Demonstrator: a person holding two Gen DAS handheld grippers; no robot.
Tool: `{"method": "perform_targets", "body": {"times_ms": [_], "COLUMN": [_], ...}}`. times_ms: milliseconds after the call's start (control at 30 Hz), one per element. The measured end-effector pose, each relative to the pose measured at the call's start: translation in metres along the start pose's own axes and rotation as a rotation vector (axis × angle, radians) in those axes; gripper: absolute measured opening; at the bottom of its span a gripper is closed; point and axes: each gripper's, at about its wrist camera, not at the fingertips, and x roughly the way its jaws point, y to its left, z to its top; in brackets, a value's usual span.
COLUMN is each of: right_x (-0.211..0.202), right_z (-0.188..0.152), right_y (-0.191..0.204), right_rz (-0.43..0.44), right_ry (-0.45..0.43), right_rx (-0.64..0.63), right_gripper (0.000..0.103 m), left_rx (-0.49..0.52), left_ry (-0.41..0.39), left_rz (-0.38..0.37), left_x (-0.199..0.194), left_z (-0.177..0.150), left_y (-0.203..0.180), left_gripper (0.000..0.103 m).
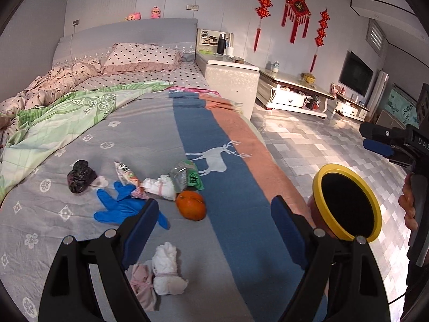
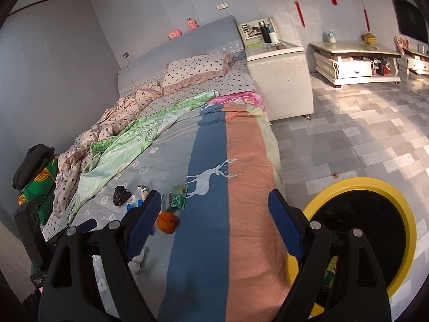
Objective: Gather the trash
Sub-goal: 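Move both tools back over the bed toward the remaining items, then grasp the pink cloth bundle with the left gripper while the right grasps the orange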
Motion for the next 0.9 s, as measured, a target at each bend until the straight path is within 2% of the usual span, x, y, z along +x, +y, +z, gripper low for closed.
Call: {"method": "perform_targets", "body": {"times_ms": [400,700,900], "right_x": [0.077,0.134,0.172], "right_z": [-0.015,-0.035,-0.051], "right_y": [0.081,0.117,0.132], "right_rz": [0.072,0.091,0.086], "right_ry": [0.112,0.200,0.258], "right_rx": [-0.121,-0.179,-0.202], "right_gripper": [0.078,0.078,0.078], "left_rx": [-0.062,-0.130,-0.163], "left_ry": [0.028,0.082,0.119], "left_rz": [0.068,0.106,0.099], "left_x": [-0.006,0.002,0.013], "left_z": [-0.029,-0.060,-0.079], "left_y": [0.062,0.105,0.121], "left_gripper": [0.082,0.082,0.082]}}
